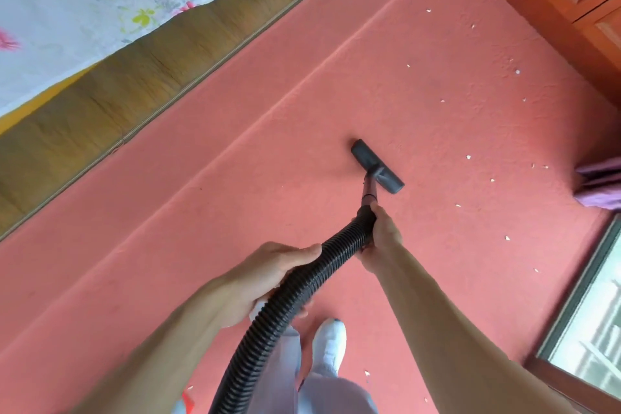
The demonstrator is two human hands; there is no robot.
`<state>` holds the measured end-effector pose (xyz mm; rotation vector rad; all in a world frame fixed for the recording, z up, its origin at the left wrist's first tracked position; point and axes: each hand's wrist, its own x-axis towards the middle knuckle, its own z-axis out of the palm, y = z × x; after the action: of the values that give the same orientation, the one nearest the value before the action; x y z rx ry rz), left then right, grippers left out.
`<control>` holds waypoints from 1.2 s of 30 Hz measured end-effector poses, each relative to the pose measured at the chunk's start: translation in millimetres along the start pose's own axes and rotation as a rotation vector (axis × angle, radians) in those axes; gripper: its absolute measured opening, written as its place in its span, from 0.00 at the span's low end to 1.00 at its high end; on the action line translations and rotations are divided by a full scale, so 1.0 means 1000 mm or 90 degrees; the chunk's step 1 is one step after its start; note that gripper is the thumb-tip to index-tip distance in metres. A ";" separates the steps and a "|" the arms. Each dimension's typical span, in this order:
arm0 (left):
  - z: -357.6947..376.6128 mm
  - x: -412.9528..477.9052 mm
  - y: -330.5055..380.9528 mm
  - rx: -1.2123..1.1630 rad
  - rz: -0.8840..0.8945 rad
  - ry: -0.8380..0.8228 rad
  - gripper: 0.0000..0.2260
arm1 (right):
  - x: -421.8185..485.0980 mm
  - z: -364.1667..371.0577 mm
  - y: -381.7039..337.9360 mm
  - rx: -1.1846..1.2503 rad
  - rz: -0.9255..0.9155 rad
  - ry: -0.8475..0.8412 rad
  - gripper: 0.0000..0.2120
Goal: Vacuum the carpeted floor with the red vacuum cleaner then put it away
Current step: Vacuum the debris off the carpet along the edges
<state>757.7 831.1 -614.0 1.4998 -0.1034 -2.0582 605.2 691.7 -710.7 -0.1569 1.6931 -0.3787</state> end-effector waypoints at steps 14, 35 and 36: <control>0.046 -0.019 -0.035 0.082 -0.020 -0.090 0.18 | -0.051 -0.091 0.010 0.115 0.092 -0.211 0.14; 0.103 -0.061 -0.183 -0.056 0.027 -0.057 0.19 | -0.071 -0.158 0.087 -0.110 -0.118 -0.017 0.08; 0.101 -0.066 -0.192 -0.052 0.019 -0.078 0.19 | -0.078 -0.167 0.096 -0.108 -0.117 -0.008 0.08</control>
<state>602.1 995.0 -595.5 1.3152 -0.0886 -2.1040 464.9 832.4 -650.5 -0.4411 1.7023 -0.3700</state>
